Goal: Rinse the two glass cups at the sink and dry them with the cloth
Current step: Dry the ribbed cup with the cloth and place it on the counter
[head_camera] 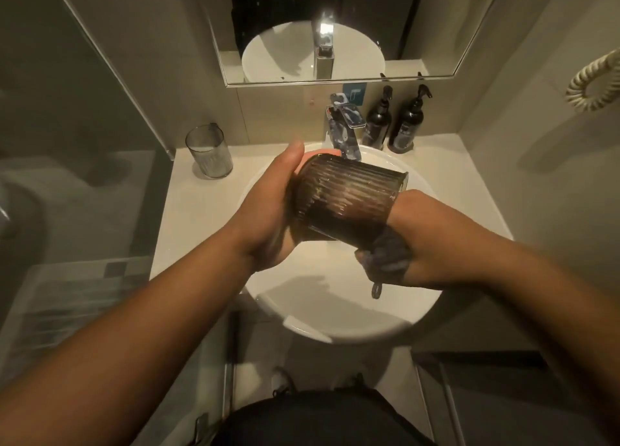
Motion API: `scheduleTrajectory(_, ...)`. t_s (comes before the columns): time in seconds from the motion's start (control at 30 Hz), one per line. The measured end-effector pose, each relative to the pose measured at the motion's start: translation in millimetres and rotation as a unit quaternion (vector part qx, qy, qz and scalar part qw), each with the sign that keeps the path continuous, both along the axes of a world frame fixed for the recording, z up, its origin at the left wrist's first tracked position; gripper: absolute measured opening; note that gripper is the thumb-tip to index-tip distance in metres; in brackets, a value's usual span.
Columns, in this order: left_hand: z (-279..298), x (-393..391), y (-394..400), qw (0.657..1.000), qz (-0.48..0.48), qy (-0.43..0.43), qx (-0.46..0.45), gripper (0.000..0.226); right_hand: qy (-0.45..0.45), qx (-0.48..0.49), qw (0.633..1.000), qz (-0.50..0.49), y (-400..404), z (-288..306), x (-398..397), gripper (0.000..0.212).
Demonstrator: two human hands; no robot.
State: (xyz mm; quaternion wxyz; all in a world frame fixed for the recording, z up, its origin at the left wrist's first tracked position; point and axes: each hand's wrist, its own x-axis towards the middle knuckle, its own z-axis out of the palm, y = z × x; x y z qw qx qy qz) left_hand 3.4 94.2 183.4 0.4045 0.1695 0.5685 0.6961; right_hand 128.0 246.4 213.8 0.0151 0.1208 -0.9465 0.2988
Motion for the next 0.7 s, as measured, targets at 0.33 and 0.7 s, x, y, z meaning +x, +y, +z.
scheduleTrajectory(0.33,-0.7,4.2,8.3,0.988,0.062,0.143,-0.023,0.03,-0.106,-0.127,0.984,-0.073,-19.6,-3.5,0.0,0.026)
scheduleTrajectory(0.7,-9.8,-6.8,-6.8,0.969,0.019,0.237,0.061,0.034,-0.16,-0.534,0.821,-0.122,-19.4,3.7,-4.2,0.031)
